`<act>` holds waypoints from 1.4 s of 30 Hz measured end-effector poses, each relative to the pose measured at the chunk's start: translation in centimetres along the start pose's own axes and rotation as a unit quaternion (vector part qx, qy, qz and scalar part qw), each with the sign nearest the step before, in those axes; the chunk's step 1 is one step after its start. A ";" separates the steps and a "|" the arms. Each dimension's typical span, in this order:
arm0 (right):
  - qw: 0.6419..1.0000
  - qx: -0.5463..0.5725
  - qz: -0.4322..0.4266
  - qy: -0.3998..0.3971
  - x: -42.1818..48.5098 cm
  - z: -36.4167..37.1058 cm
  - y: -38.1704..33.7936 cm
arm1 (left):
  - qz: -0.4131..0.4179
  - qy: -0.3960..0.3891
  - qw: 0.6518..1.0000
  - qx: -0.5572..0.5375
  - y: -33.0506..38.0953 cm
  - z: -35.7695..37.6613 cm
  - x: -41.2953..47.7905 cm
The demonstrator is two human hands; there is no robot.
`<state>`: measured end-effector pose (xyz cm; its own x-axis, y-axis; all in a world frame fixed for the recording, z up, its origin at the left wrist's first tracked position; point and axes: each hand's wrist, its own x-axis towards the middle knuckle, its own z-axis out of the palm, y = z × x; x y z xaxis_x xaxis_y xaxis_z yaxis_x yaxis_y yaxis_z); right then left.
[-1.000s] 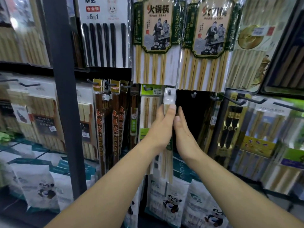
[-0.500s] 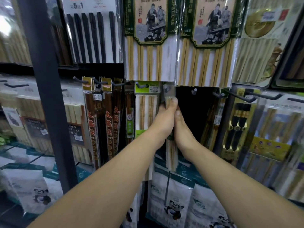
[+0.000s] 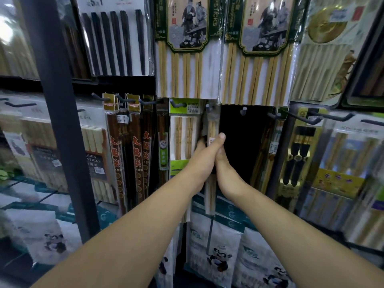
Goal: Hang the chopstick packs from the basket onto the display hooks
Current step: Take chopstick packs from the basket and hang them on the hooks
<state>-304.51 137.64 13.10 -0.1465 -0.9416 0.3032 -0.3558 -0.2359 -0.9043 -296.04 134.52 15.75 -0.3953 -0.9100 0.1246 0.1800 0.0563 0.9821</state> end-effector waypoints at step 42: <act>0.784 -0.439 0.203 -0.389 -42.1 13.1 35.0 | -0.353 0.150 0.858 0.342 -36.3 -13.9 -35.3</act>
<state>-298.66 165.89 -35.22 0.0736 -0.8392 -0.5388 -0.9740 0.0557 -0.2198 -276.11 158.84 -26.31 0.0797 -0.8757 -0.4762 -0.6205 -0.4175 0.6638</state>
